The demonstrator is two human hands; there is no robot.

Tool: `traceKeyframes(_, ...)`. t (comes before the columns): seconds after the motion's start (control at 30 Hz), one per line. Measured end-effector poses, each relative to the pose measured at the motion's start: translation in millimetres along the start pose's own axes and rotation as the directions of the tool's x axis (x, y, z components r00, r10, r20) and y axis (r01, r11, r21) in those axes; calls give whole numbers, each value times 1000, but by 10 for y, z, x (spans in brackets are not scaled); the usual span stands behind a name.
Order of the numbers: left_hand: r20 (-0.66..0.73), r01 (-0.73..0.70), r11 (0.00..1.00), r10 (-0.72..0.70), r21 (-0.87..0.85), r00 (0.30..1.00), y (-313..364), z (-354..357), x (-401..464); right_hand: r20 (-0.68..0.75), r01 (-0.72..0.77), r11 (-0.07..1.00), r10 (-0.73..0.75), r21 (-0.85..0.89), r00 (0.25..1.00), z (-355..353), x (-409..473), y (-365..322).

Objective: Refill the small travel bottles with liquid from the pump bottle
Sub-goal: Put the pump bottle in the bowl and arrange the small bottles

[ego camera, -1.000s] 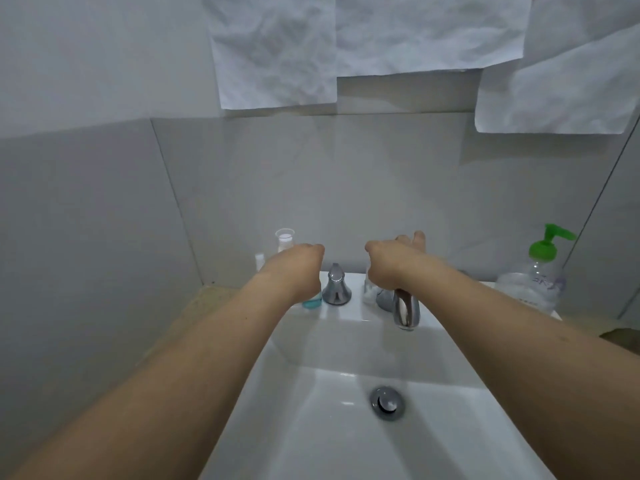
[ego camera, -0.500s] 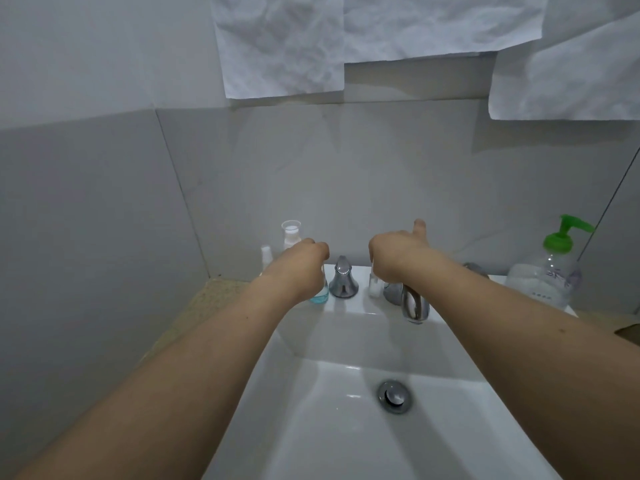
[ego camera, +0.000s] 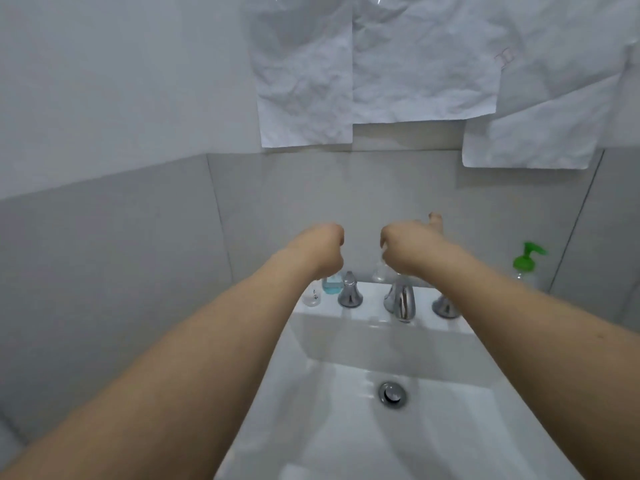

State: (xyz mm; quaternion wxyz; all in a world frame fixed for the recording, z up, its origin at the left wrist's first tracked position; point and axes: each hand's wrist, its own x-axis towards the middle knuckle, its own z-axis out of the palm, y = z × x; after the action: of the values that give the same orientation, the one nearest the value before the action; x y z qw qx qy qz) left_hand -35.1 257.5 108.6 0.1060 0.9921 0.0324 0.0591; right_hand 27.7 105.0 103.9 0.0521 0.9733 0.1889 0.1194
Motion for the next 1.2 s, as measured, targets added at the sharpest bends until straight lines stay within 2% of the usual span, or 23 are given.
traceKeyframes(0.23, -99, -101, 995, 101, 4, 990, 800, -488, -413, -82, -67, 997, 70, 45, 994, -590, -548, 591)
traceKeyframes(0.53, -160, -245, 964, 260, 105, 952, 1868, -496, -552, -136, -168, 973, 190, 155, 972, -889, -1242, 1513)
traceKeyframes(0.77, -126, -348, 931, 361, 113, 924, 2644, -172, -433, -77, -270, 951, 284, 149, 956, -705, -1606, 2249)
traceKeyframes(1.2, 35, -421, 907, 420, 24, 907, 3463, 776, 40, 53, -401, 909, 397, 113, 916, 189, -1738, 3159)
